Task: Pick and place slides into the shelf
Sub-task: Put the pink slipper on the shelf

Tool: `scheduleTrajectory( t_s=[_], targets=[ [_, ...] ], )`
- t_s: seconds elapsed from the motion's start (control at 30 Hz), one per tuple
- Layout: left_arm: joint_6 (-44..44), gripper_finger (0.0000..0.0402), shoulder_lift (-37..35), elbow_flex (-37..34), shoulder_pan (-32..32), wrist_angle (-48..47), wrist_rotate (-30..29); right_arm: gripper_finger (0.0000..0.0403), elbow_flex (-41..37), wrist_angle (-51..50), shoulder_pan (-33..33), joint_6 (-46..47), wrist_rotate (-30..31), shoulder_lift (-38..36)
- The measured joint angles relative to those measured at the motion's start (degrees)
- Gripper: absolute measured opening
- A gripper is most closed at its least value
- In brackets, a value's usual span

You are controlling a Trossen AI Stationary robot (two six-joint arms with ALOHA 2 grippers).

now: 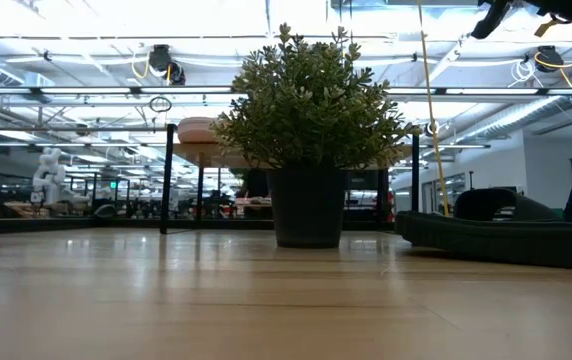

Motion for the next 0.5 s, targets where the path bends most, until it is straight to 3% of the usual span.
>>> scheduleTrajectory(
  t_s=[0.27,0.5],
  targets=[
    [23.76,0.0000,0.00,8.71,10.21,2.87,-3.09,0.0100,10.30,-7.61,0.00,-6.17,-6.55,3.65],
    [47.02,0.0000,0.00,13.61,18.27,16.76,-1.86,0.0100,27.85,-36.18,0.02,-12.24,-9.58,8.04]
  ],
)
